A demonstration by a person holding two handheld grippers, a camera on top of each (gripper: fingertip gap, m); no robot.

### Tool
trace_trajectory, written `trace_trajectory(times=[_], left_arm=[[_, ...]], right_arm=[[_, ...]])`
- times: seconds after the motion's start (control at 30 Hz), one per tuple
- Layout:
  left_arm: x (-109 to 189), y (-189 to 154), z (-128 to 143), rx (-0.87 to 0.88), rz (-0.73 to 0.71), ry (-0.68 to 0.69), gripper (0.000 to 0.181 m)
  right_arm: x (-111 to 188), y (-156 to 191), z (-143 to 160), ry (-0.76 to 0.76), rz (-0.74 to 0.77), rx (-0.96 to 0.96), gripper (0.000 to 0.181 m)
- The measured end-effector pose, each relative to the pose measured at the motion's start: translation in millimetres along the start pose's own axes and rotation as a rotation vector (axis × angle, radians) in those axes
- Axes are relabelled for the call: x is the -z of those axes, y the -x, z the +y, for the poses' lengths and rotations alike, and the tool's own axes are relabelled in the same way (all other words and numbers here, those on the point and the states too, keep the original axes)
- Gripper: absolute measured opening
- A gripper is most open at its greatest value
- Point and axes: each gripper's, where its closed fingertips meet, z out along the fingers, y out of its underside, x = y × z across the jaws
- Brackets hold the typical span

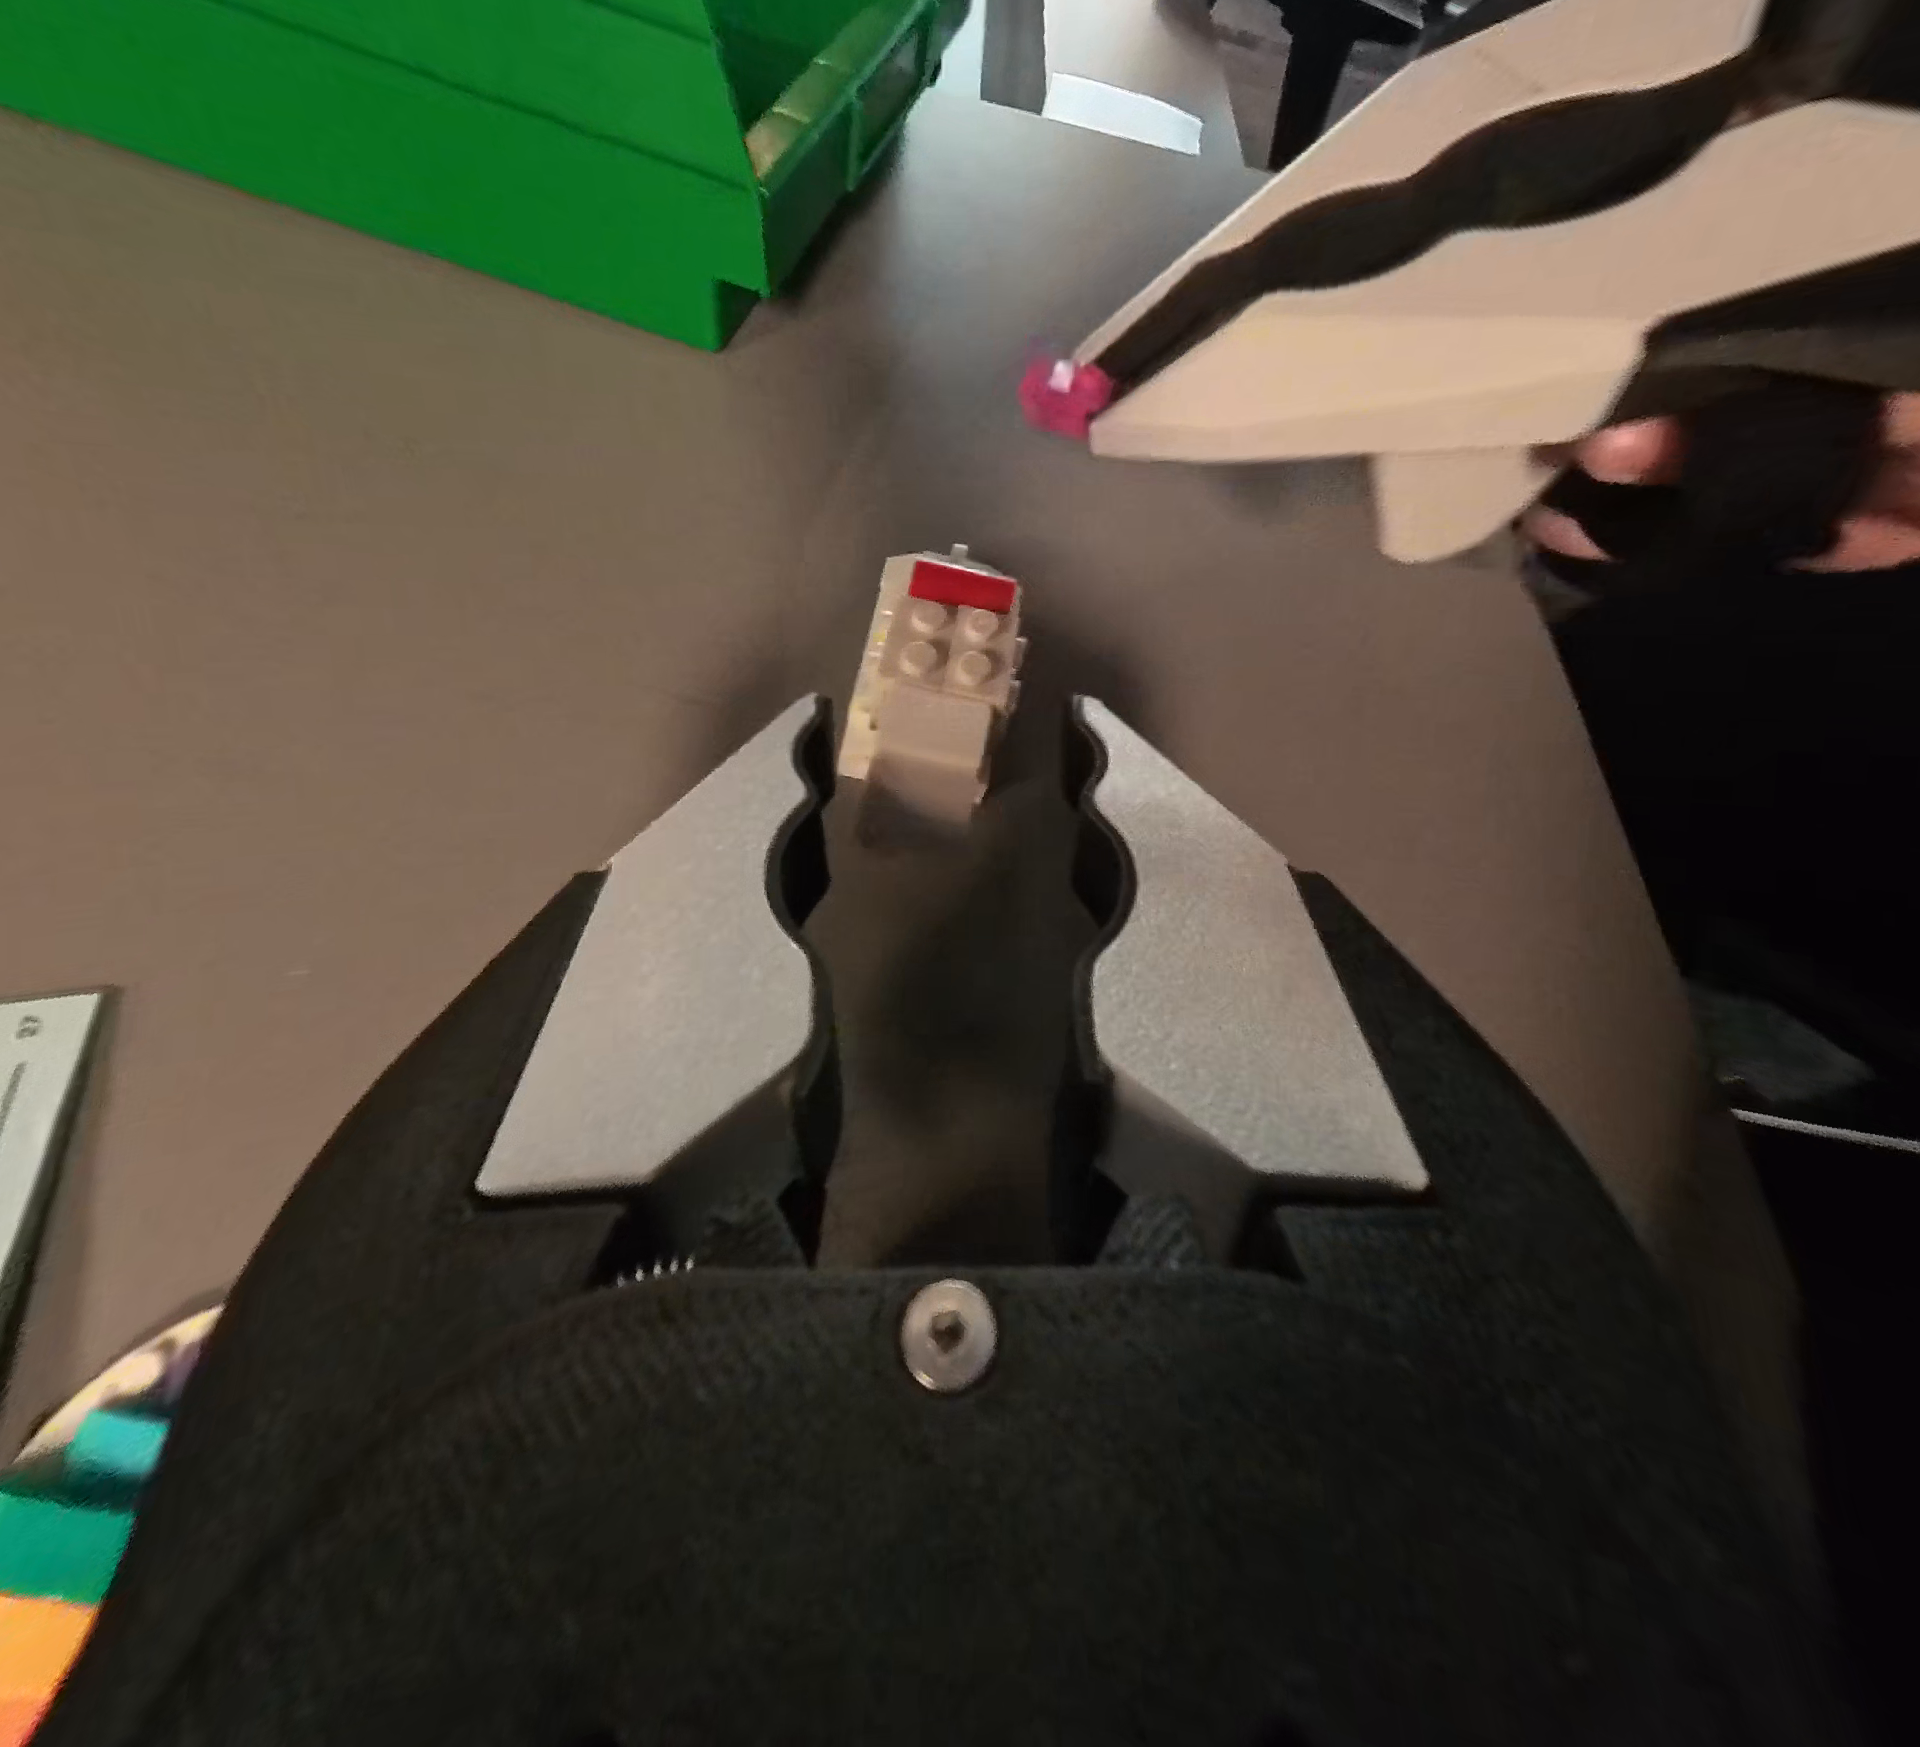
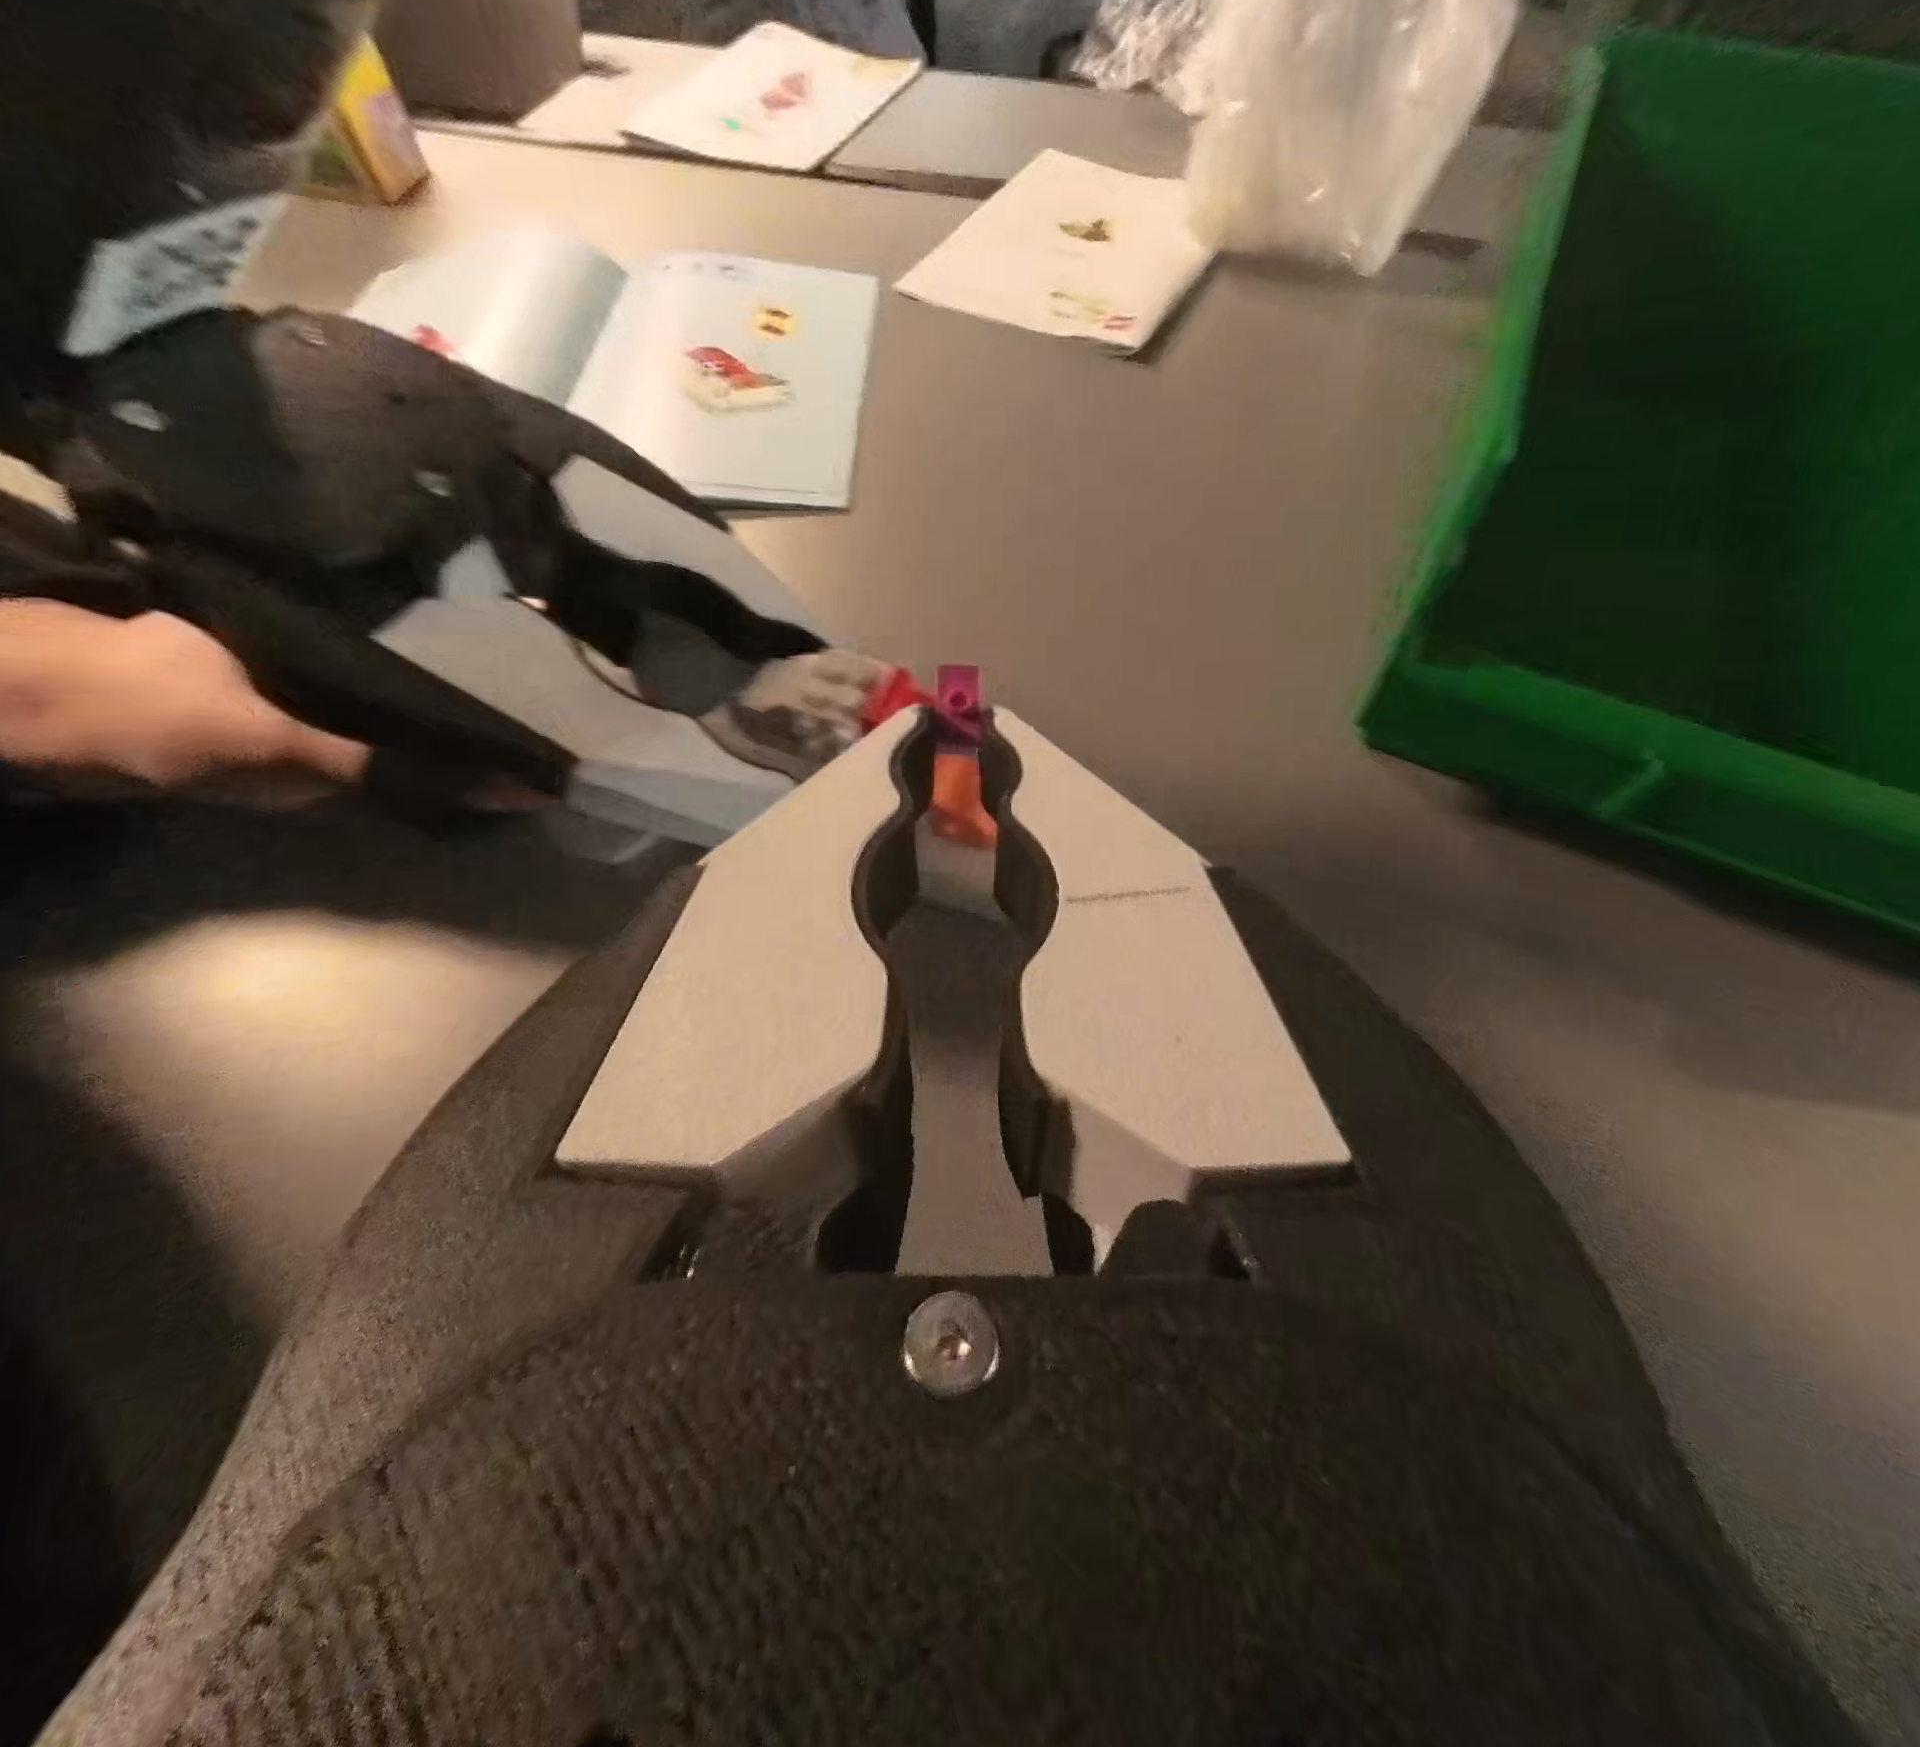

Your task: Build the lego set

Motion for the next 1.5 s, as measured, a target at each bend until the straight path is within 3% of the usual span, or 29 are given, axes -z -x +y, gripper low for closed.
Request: trace_trajectory(times=[0.03, 0.17, 0.37, 0.73, 1.37, 1.5], left_arm=[[-1, -2, 1, -0.004, 0.006, 0.006, 0.042], [0, -2, 0, 0.006, 0.018, 0.001, 0.035], [1, -2, -1, 0.016, 0.023, -0.011, 0.027], [1, -3, -1, -0.013, 0.006, -0.006, 0.024], [0, -4, 0, -0.012, 0.022, -0.001, 0.024], [0, -5, 0, -0.008, 0.026, -0.001, 0.024]], right_arm=[[-2, 8, -1, 0.029, -0.004, 0.0, 0.006], [-8, 24, -7, 0.078, 0.004, -0.006, 0.006], [-19, 21, 5, 0.185, 0.053, -0.018, 0.006], [-20, 20, 8, 0.221, 0.075, -0.033, 0.006], [-14, 24, 10, 0.234, 0.072, -0.023, 0.015], [-3, 22, -7, 0.128, 0.07, 0.124, 0.022]])
